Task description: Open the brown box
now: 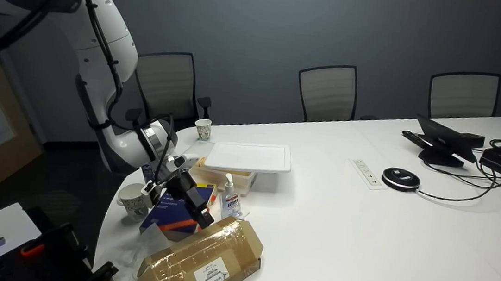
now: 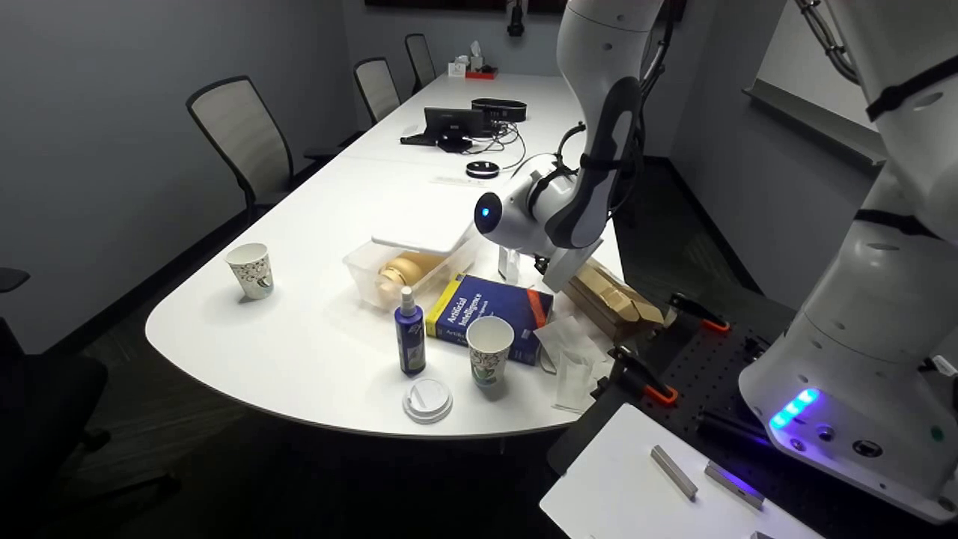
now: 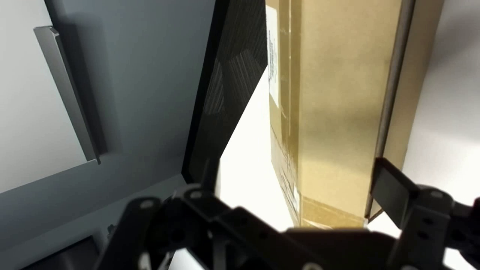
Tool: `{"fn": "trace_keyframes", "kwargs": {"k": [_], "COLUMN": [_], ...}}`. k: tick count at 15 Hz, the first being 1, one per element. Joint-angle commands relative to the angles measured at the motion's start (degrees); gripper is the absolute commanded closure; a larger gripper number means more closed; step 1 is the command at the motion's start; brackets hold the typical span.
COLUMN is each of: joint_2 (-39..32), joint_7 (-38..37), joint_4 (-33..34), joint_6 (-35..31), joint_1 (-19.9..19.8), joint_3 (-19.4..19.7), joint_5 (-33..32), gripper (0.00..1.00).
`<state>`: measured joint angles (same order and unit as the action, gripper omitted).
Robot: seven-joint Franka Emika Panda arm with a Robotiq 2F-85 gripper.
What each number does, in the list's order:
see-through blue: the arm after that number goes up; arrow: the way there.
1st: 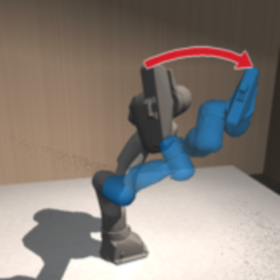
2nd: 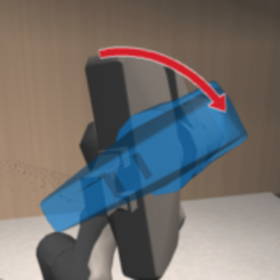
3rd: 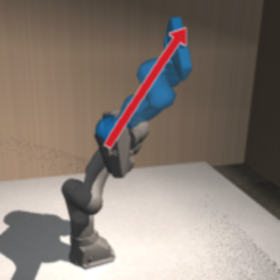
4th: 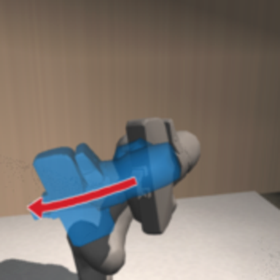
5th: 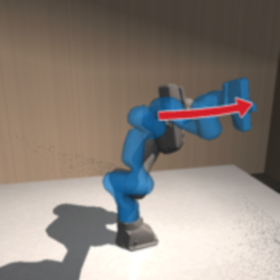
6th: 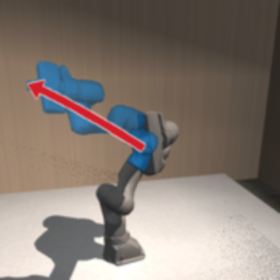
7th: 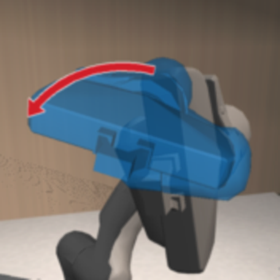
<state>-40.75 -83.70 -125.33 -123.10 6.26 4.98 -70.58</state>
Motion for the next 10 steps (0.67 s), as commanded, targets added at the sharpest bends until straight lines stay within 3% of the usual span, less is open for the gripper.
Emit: {"fn": "trace_keyframes", "kwargs": {"k": [1, 10], "joint_2": [4.33, 9.18], "joint_7": [-0.44, -0.42], "joint_4": [-3.65, -8.06], "joint_6": [2.35, 4.43], "joint_1": [-0.94, -2.73], "joint_3": [-1.47, -2.08], "joint_5": [-0.2, 0.12], "gripper": [0.0, 0.0]}}
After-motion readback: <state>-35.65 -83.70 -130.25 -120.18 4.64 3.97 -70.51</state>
